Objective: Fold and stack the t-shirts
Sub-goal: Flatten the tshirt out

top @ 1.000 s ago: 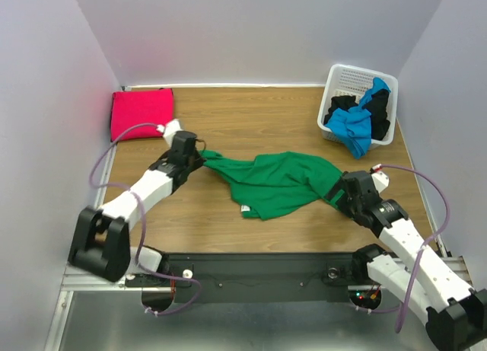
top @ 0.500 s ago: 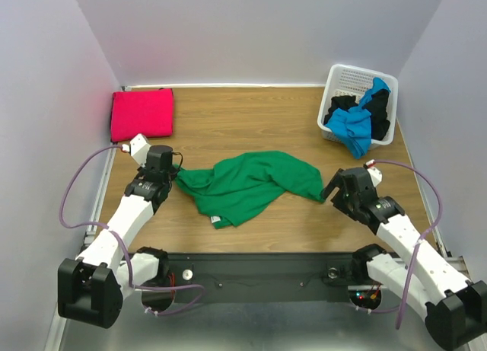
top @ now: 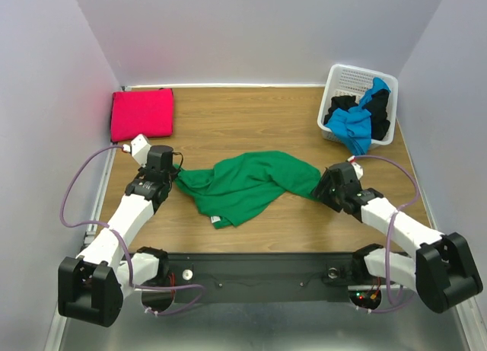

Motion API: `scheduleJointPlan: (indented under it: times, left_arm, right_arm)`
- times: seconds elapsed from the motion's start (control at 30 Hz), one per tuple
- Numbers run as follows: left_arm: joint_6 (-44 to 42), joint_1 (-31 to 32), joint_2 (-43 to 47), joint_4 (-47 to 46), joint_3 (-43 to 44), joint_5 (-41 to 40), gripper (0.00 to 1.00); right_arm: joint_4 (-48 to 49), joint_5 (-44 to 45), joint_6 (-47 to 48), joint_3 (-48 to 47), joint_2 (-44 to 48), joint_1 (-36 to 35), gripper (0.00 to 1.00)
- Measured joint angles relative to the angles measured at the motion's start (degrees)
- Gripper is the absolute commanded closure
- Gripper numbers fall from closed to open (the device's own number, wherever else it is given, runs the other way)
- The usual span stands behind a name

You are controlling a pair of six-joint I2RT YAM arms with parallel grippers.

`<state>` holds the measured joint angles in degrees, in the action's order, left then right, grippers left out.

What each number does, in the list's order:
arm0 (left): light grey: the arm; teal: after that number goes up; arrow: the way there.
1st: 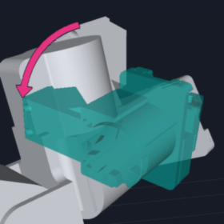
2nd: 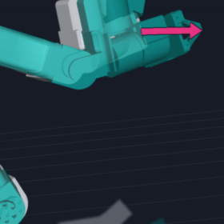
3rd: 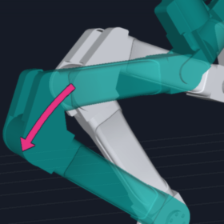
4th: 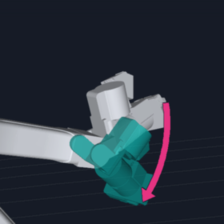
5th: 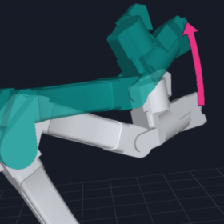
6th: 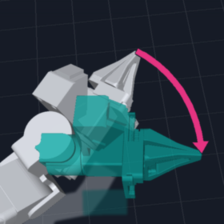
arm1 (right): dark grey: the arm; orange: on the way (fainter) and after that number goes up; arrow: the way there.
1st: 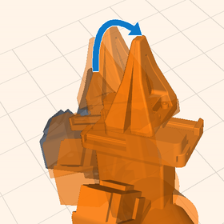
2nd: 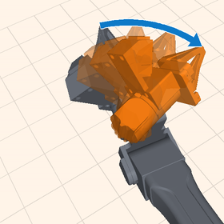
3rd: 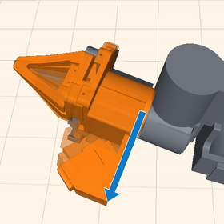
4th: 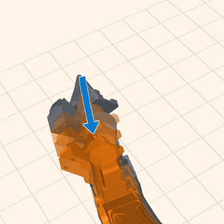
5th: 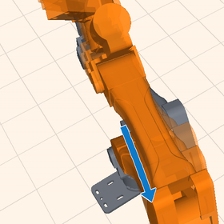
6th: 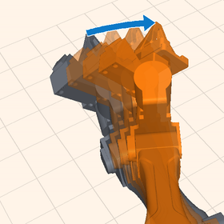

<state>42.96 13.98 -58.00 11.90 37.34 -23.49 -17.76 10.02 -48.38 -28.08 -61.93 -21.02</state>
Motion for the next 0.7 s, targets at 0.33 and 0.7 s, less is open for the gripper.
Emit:
scheduleJointPlan:
  times: [0.33,0.7]
  left_arm:
    - [0.2,0.0,0.0,0.0,0.0,1.0,1.0]
    - [-0.1,-0.1,3.3,8.2,15.8,0.3,1.0]
  right_arm:
    - [6.8,1.1,1.5,2.4,-2.5,0.0,1.0]
    - [6.3,5.2,9.2,-9.5,18.7,0.0,1.0]
